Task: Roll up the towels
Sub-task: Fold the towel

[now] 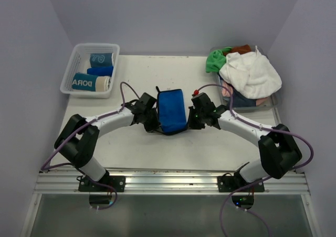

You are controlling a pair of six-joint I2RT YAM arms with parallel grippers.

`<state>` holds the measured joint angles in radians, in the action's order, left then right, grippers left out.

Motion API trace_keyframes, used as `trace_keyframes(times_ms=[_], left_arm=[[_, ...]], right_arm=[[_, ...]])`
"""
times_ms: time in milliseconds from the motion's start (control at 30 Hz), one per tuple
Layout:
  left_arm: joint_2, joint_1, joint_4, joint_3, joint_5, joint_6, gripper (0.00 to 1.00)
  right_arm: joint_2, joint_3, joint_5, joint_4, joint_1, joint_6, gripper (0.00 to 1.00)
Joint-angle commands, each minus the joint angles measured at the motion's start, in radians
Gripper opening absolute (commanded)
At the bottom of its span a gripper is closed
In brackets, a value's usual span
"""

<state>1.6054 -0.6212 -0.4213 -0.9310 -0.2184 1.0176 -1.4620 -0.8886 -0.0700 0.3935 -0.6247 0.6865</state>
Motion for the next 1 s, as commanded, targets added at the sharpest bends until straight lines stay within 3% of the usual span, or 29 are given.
trace_keyframes(times_ms=[0, 767, 967], left_arm=[[0.021, 0.024, -0.073, -0.074, 0.005, -0.04, 0.0], [0.185, 0.136, -0.111, -0.275, 0.028, -0.106, 0.0], [0.099, 0.136, -0.116, -0.174, -0.025, -0.16, 0.0]], right_arm=[[-0.027, -0.062, 0.023, 0.027, 0.022, -0.041, 0.0], [-0.264, -0.283, -0.005, 0.011, 0.077, -0.097, 0.0], [-0.155, -0.15, -0.089, -0.004, 0.066, -0.068, 0.0]])
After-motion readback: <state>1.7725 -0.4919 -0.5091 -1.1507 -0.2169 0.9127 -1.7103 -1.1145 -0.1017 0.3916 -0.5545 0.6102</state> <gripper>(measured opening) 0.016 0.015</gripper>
